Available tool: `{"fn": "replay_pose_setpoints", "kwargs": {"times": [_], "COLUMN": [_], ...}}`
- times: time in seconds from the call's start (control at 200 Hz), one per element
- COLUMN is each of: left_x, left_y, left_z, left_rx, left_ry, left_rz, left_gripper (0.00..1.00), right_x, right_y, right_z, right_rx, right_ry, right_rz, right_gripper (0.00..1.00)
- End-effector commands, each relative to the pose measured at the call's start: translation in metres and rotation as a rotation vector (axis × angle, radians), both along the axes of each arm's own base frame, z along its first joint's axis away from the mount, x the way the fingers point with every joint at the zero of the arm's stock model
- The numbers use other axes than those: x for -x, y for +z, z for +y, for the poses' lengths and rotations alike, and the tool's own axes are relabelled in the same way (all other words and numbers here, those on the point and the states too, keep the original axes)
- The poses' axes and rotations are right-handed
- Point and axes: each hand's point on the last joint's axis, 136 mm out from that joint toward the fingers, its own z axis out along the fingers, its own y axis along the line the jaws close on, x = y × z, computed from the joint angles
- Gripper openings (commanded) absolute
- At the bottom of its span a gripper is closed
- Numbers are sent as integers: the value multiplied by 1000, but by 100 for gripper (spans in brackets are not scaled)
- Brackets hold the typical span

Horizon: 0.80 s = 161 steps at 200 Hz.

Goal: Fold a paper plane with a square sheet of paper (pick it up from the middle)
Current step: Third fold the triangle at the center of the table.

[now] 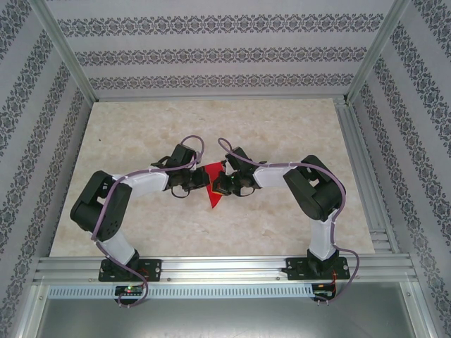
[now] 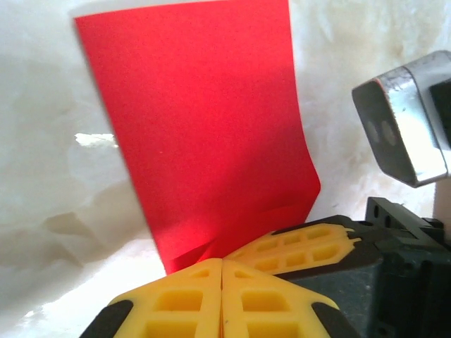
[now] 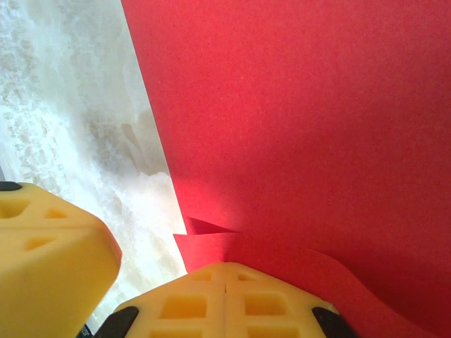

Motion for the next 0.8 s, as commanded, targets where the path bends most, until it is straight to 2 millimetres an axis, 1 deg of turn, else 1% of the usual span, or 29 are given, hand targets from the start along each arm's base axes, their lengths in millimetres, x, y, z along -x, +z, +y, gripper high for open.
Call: {"fn": "replay_pose_setpoints", "kwargs": {"times": [0.0,0.095,0.43,0.579,0.799], "left_x": [9,11,12,13,15], "left_y": [-2,-11,-34,-35,-29], "left_z": [-16,-18,-10,-6,-3], "left_rx": [53,36,-32,-45,-30], "left_ry": [-47,-57,-29,-13,10], "left_rz": [17,42,90,91,79], "left_gripper": [7,5,1,0,0], "right_x": [8,9,9,8,9], "right_y": [-29,-29,-27,-26,-29], "right_z": [-15,-15,-14,-15,-17], "right_rx": [95,95,86,75,80], "right_ry": [-6,-5,-9,-19,-26], "right_rz": [44,47,43,42,50], "right_gripper": [0,0,0,0,0]}}
